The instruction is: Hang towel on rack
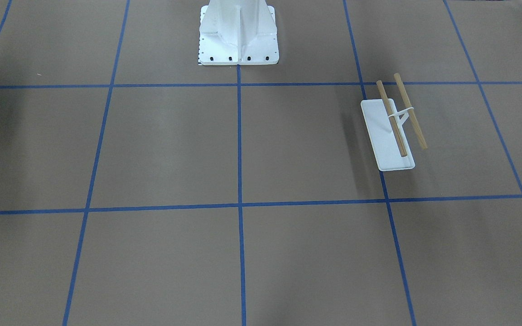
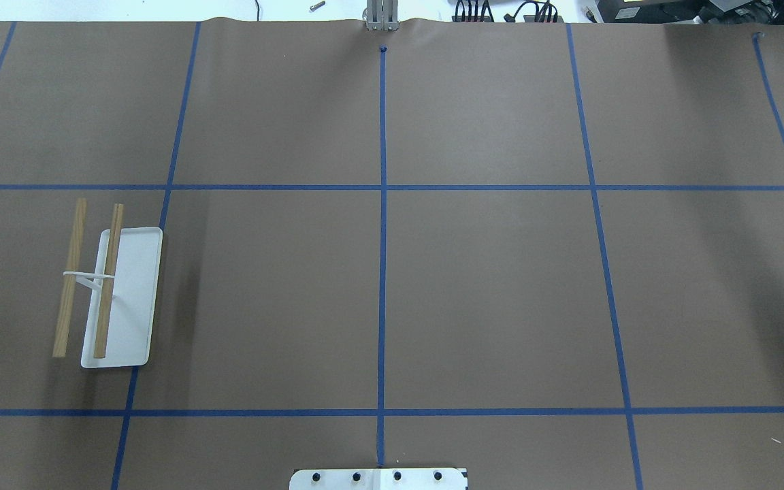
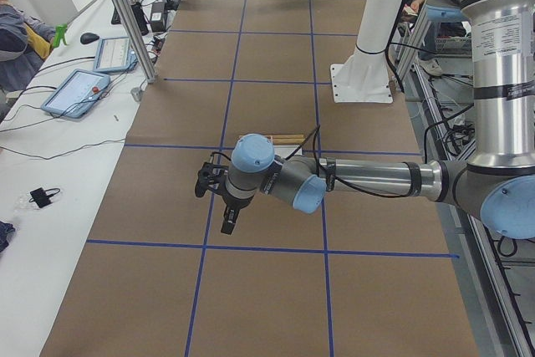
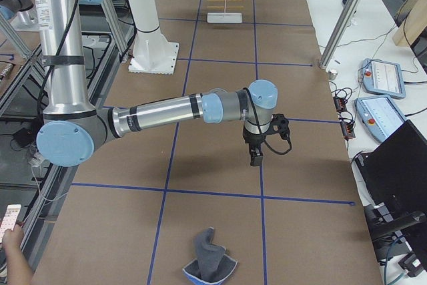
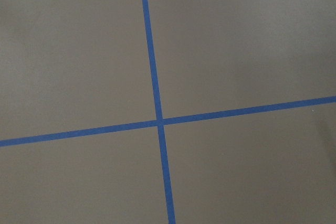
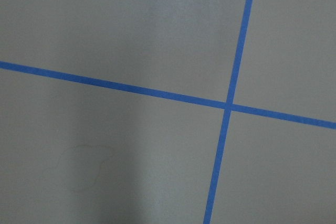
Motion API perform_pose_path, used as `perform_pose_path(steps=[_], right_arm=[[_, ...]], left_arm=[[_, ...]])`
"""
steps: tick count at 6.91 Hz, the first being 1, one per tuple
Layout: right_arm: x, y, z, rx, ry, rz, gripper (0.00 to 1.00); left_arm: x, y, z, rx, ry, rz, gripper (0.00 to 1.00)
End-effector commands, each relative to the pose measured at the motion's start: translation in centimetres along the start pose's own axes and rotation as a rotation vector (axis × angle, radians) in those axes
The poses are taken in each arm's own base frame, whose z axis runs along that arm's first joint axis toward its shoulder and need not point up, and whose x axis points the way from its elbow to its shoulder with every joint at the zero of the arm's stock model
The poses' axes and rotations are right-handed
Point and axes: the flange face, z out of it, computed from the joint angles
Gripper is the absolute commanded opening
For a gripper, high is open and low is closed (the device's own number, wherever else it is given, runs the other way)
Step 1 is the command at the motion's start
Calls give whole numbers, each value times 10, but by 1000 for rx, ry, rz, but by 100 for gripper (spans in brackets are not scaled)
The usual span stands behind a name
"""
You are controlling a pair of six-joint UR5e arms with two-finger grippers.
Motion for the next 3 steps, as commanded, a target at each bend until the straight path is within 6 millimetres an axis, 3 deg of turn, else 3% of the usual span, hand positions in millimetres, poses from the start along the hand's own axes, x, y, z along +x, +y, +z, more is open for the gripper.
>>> perform_pose_path(steps=[1,3], right_arm=[[15,23,12,-27,-5,36,100],[15,23,11,-25,-5,37,100]], left_arm=[[-1,20,-3,-11,-4,-5,98],[3,24,-6,-6,7,9,98]])
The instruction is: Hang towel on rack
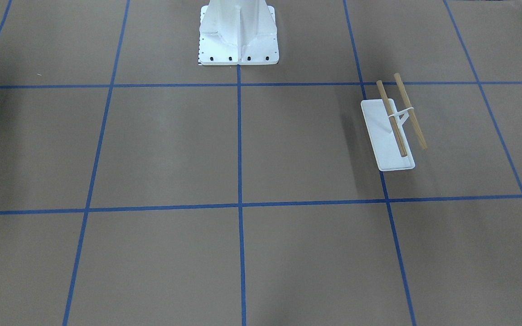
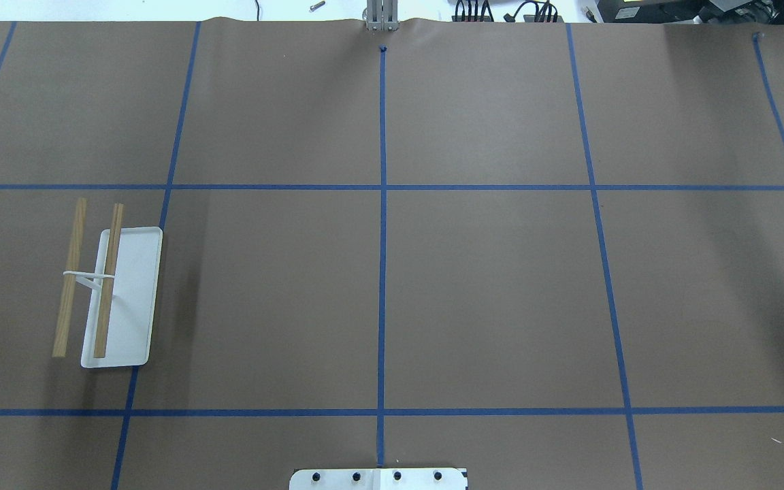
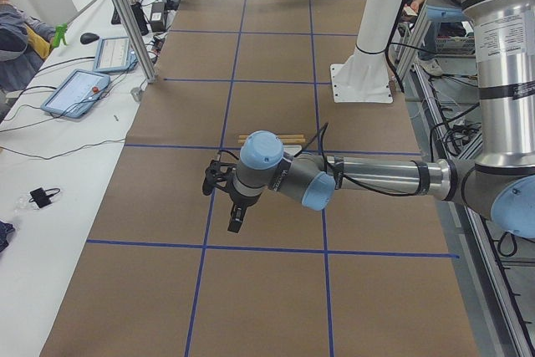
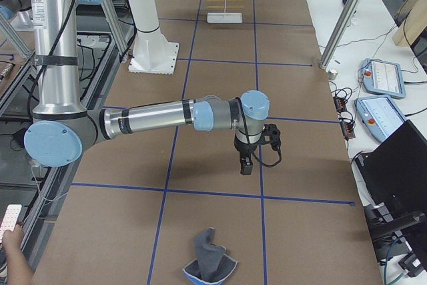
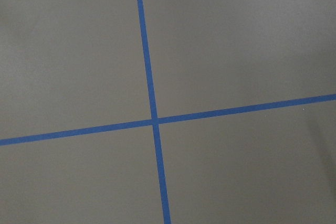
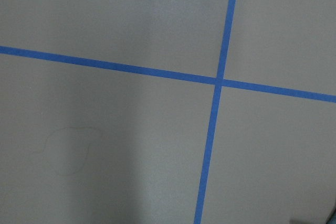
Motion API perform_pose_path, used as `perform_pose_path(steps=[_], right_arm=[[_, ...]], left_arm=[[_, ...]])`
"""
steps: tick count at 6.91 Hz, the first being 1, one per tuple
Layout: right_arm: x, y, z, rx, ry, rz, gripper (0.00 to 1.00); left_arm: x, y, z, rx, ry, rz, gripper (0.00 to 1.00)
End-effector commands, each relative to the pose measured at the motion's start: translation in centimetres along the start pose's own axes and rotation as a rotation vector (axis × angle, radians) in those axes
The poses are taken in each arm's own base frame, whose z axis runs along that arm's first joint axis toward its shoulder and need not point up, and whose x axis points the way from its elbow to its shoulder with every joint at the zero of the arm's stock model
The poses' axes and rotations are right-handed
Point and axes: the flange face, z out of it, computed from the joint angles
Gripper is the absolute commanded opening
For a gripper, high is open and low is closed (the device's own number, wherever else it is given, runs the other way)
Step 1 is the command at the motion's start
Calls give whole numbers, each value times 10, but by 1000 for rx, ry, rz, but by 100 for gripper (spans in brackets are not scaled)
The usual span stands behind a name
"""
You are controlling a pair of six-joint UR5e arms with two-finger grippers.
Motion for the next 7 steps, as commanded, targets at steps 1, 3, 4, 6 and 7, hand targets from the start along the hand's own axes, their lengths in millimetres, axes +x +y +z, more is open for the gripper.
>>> perform_pose_path(steps=[1,3,4,6,7], right_arm=[[0,3,-2,3,-2,4,100],[5,4,3,-6,0,11,100],[5,4,4,-9,0,10,100],[22,14,21,-34,5,1,100],[51,18,43,-22,6,-30,100]], left_arm=[[3,3,-2,11,8,22,98],[-1,19,-1,18,14,19,98],[4,20,-2,6,64,19,98],[2,29,3,-18,97,4,98],[4,26,1,-14,98,-15,98]])
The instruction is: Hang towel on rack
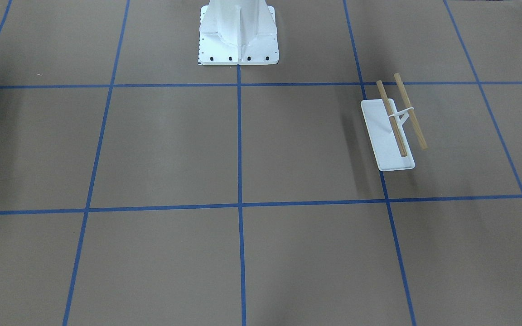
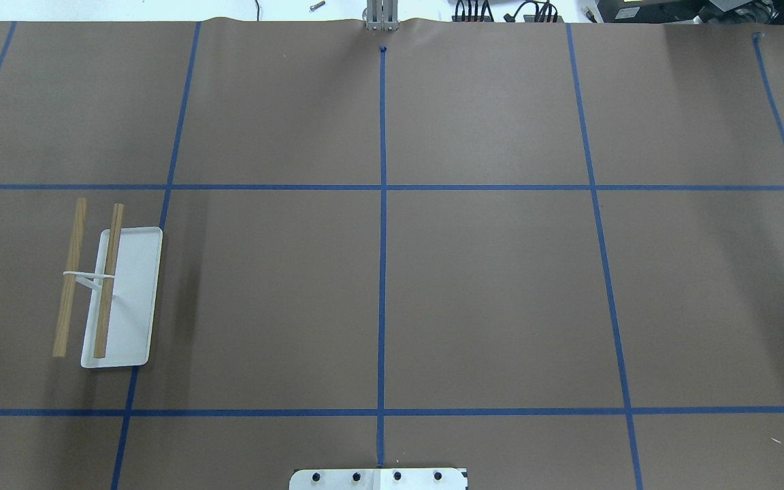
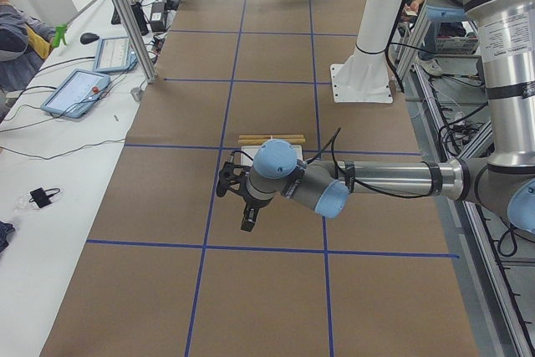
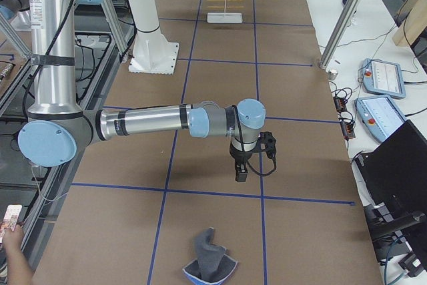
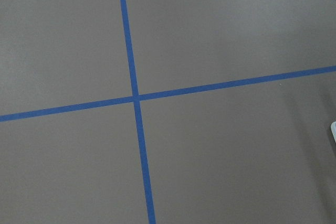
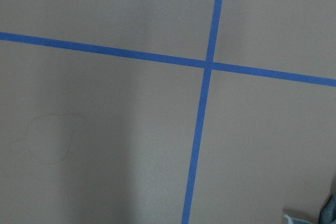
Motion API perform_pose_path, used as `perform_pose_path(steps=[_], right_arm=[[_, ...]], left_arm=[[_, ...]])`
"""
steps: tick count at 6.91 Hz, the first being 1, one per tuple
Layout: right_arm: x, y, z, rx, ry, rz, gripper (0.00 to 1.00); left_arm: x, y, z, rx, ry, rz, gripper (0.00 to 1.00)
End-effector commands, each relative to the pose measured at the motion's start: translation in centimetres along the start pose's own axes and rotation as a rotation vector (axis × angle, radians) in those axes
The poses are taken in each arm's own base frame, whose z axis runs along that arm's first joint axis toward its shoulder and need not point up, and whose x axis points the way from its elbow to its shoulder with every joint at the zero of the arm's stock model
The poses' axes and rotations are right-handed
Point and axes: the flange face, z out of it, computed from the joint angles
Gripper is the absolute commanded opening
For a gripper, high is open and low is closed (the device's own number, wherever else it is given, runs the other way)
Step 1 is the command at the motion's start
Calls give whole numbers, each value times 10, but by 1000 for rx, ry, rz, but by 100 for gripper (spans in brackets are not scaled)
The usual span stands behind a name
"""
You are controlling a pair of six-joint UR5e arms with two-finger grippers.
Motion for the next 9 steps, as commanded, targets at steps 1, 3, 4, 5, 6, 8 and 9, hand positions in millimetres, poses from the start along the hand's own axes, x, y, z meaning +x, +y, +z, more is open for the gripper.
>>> perform_pose_path(steps=[1,3,4,5,6,8,9], right_arm=[[73,14,50,19,5,-64,100],[134,43,74,21,10,-70,100],[157,49,65,27,62,-108,99],[166,55,65,18,86,-104,98],[186,69,89,-13,80,-88,98],[222,95,135,-19,79,-83,98],[230,110,148,-46,70,-60,95]], left_arm=[[3,-3,-1,4,6,-39,98],[9,-3,-7,15,9,-31,98],[11,-4,-8,17,9,-29,98],[11,-4,-9,19,11,-40,98],[11,-4,-8,17,12,-39,98],[15,-5,-12,23,18,-37,98],[19,-6,-14,27,23,-59,98]])
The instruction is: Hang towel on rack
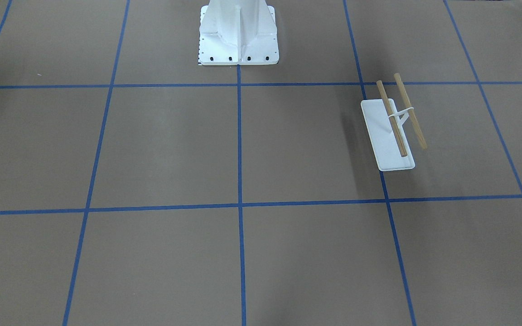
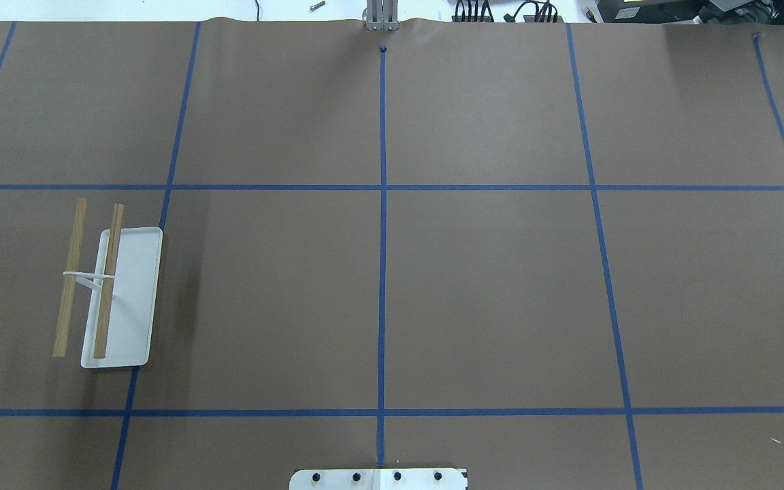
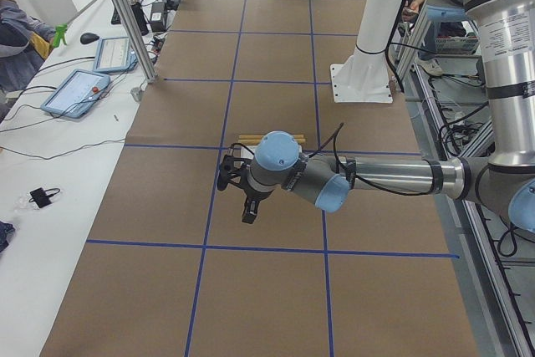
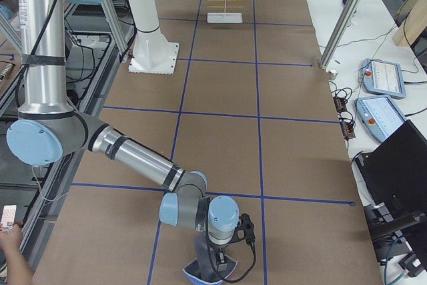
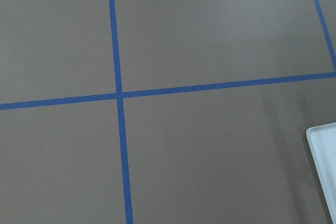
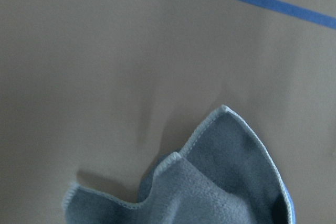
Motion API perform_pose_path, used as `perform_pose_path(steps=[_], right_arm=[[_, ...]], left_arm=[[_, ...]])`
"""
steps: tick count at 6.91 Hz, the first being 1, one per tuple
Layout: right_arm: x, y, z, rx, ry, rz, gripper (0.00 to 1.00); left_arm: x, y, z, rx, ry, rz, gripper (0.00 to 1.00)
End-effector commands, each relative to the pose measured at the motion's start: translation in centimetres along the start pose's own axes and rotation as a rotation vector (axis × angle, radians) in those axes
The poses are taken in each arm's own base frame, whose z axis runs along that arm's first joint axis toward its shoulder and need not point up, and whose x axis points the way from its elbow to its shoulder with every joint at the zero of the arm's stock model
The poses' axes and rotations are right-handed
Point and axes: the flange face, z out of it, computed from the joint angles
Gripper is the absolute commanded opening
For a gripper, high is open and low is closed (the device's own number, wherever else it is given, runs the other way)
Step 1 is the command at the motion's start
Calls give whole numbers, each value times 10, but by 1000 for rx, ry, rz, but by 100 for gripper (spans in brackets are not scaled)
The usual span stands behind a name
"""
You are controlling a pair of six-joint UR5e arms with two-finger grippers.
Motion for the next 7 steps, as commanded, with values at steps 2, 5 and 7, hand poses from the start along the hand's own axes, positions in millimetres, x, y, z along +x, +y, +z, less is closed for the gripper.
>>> perform_pose_path(steps=[2,5,7], right_arm=[[19,45,36,-53,-23,25,93],[37,62,28,-29,-19,7,89],[40,65,28,-28,-20,18,78]], left_arm=[[6,-2,-4,6,8,-31,98],[12,-3,-8,14,11,-45,98],[12,-4,-8,15,11,-44,98]])
